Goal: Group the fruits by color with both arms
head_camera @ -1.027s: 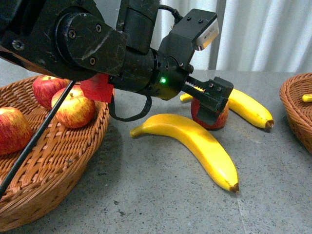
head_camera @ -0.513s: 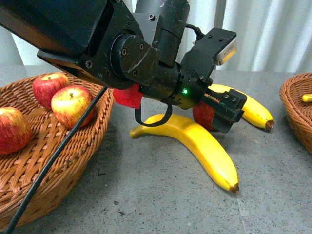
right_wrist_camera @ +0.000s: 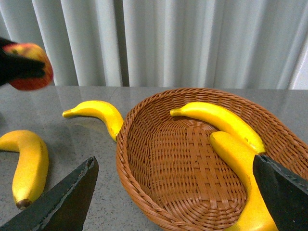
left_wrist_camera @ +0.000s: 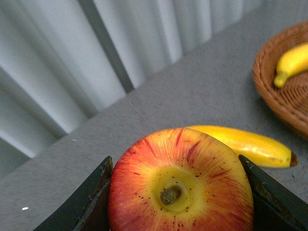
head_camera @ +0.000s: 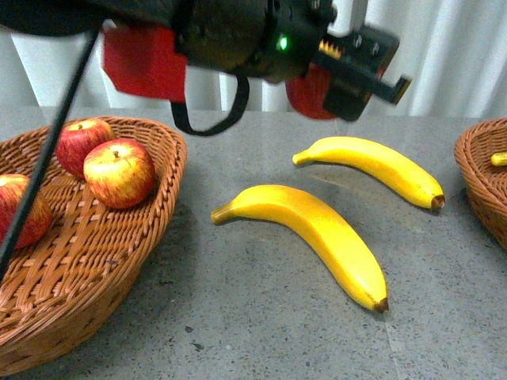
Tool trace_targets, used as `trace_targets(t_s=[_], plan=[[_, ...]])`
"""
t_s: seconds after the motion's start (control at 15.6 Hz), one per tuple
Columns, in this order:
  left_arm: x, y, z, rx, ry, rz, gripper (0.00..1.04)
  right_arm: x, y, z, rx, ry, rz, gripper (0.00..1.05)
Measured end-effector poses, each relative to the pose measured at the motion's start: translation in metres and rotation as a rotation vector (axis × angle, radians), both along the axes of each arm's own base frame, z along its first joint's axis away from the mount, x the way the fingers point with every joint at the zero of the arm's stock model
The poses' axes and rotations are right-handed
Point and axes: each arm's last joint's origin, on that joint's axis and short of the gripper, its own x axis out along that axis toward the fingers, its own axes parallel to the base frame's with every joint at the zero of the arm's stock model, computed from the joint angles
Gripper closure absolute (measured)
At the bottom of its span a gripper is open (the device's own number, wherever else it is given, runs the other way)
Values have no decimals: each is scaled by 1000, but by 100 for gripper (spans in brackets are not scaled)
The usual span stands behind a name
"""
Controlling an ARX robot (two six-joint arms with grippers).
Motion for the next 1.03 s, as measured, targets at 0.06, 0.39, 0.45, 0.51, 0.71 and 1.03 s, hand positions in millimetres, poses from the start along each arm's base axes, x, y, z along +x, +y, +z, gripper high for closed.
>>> trace_targets(t_s=[0.06, 0.39, 0.45, 0.51, 0.71, 1.03], plan=[[-16, 12, 13, -36, -34, 89, 38, 0, 0, 0, 0, 0, 0, 7], [-67, 84, -10, -116, 1, 498, 38, 0, 0, 0, 0, 0, 0, 7], [-76, 91, -10, -144, -11, 526, 38, 0, 0, 0, 0, 0, 0, 7], [-84, 97, -15, -156, 2, 549, 38, 0, 0, 0, 0, 0, 0, 7], [-94, 110, -39, -166, 42, 661, 38, 0, 0, 0, 0, 0, 0, 7], [-107, 106, -21, -243, -13, 625, 7, 0, 0, 0, 0, 0, 0, 7]])
